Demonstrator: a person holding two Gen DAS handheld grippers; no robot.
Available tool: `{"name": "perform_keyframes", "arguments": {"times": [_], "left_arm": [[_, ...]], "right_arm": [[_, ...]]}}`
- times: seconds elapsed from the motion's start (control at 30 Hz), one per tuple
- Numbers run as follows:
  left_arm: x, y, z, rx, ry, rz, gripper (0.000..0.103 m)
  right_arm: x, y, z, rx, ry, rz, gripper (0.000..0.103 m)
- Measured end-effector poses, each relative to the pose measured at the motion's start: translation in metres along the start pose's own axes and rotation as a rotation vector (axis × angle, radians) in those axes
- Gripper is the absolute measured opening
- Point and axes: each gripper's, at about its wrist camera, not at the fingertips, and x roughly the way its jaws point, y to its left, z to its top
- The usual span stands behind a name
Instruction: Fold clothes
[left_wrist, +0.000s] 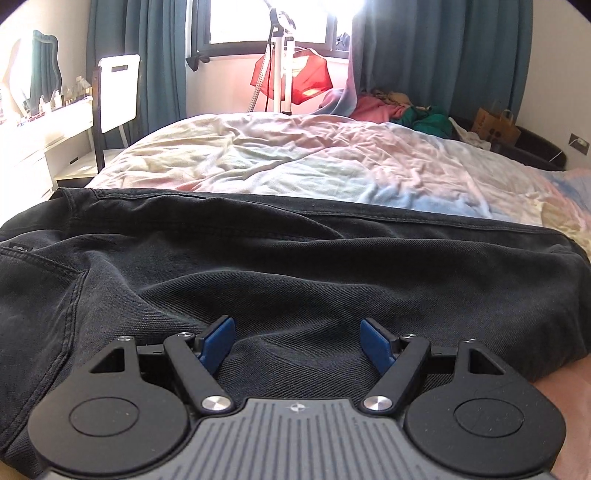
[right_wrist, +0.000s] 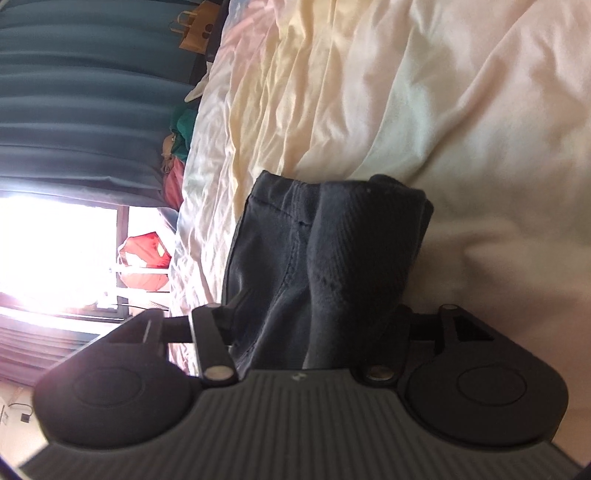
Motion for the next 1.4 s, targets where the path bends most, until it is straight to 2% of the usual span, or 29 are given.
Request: {"name": "perform_keyframes", "arguments": {"times": [0.13, 0.3, 0.33, 0.4, 0.47, 0.57, 0.7, 0.87, 1.0, 1.07, 1.13, 1.2, 1.3, 1.4], "left_arm": [[-0.001, 0.001, 0.000, -0.015, -0.006, 0.001, 0.077], [-0.002, 0.002, 0.000, -0.028, -0.013, 0.001, 0.077], [-0.002, 0.002, 0.000, -0.029, -0.013, 0.002, 0.077], [-0.002, 0.002, 0.000, -0.027, -0.014, 0.004, 0.077], [-0.001, 0.001, -0.001, -0.025, -0.014, 0.006, 0.077], [-0.001, 0.001, -0.001, -0.020, -0.015, 0.009, 0.077], [0.000, 0.001, -0.001, -0.018, -0.014, 0.011, 0.077], [0.001, -0.001, -0.001, -0.016, -0.014, 0.013, 0.078], [0.001, 0.000, 0.000, -0.025, -0.014, 0.009, 0.078], [0.001, 0.001, 0.000, -0.027, -0.015, 0.007, 0.078], [0.000, 0.001, 0.000, -0.030, -0.015, 0.005, 0.078], [-0.001, 0.002, 0.000, -0.039, -0.016, -0.001, 0.078], [-0.003, 0.004, 0.001, -0.052, -0.013, -0.006, 0.078], [-0.006, 0.005, 0.001, -0.067, -0.013, -0.010, 0.078]], "right_arm": [[0.002, 0.010, -0.004, -0.039, 0.028, 0.068, 0.065], [-0.003, 0.022, -0.005, -0.087, 0.007, 0.209, 0.066], [-0.002, 0.023, -0.005, -0.095, 0.008, 0.194, 0.065], [0.004, 0.020, -0.007, -0.097, 0.025, 0.079, 0.065], [0.010, 0.014, -0.008, -0.090, 0.056, 0.019, 0.065], [0.007, 0.013, -0.006, -0.074, 0.037, 0.023, 0.065], [-0.009, 0.017, -0.007, -0.063, -0.069, -0.020, 0.065], [-0.040, 0.008, -0.009, 0.044, -0.211, -0.100, 0.065], [-0.062, 0.018, -0.016, -0.026, -0.277, -0.215, 0.065], [-0.070, 0.022, -0.020, -0.027, -0.271, -0.206, 0.065], [-0.080, 0.017, -0.027, 0.006, -0.227, -0.158, 0.065], [-0.080, 0.015, -0.036, 0.043, -0.156, -0.109, 0.065], [-0.075, 0.007, -0.055, 0.101, -0.066, -0.129, 0.065], [-0.059, -0.003, -0.066, 0.169, 0.050, -0.108, 0.065]]}}
